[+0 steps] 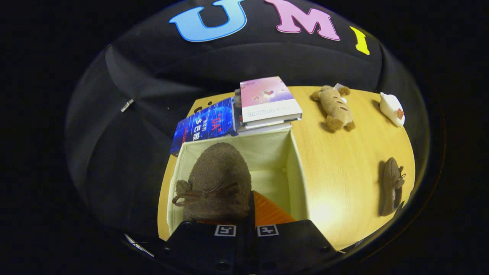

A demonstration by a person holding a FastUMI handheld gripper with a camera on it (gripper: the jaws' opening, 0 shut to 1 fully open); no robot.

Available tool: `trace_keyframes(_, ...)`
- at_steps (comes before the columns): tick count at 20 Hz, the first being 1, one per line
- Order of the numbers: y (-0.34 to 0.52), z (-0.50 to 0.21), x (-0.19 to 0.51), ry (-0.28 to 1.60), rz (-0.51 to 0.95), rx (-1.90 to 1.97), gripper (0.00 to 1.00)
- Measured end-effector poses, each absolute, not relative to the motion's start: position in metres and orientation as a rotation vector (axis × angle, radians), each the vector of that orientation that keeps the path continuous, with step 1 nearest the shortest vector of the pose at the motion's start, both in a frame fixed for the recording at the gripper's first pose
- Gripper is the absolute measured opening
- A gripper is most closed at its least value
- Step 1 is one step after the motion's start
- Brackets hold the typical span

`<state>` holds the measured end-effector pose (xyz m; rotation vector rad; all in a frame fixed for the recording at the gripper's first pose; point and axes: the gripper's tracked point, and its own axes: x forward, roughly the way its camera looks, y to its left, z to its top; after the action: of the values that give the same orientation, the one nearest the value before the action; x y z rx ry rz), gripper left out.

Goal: Open the storage box then place both shoes into the box .Put the left shoe in first, then the right shoe, with the right side of both shoes facing outward in a uniform manner.

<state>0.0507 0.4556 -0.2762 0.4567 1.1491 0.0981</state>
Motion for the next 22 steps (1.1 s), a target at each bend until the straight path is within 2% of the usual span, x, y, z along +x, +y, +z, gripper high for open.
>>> trace_keyframes(7,0.495,-0.300,0.046,1.184,0.122,0.476,0.09)
trace_keyframes(8,0.497,-0.299,0.046,1.183,0.134,0.489,0.16)
trace_keyframes(11,0.512,-0.304,0.034,1.219,0.189,0.525,0.27)
trace_keyframes(14,0.516,-0.303,0.030,1.236,0.219,0.560,0.47)
trace_keyframes(15,0.516,-0.304,0.029,1.239,0.225,0.561,0.51)
trace_keyframes(16,0.516,-0.305,0.027,1.247,0.234,0.560,0.61)
trace_keyframes(17,0.515,-0.304,0.027,1.243,0.240,0.561,0.64)
trace_keyframes(19,0.515,-0.297,0.032,1.214,0.265,0.568,0.79)
trace_keyframes(20,0.514,-0.296,0.031,1.210,0.274,0.554,0.90)
trace_keyframes(22,0.509,-0.295,0.026,1.201,0.295,0.524,0.92)
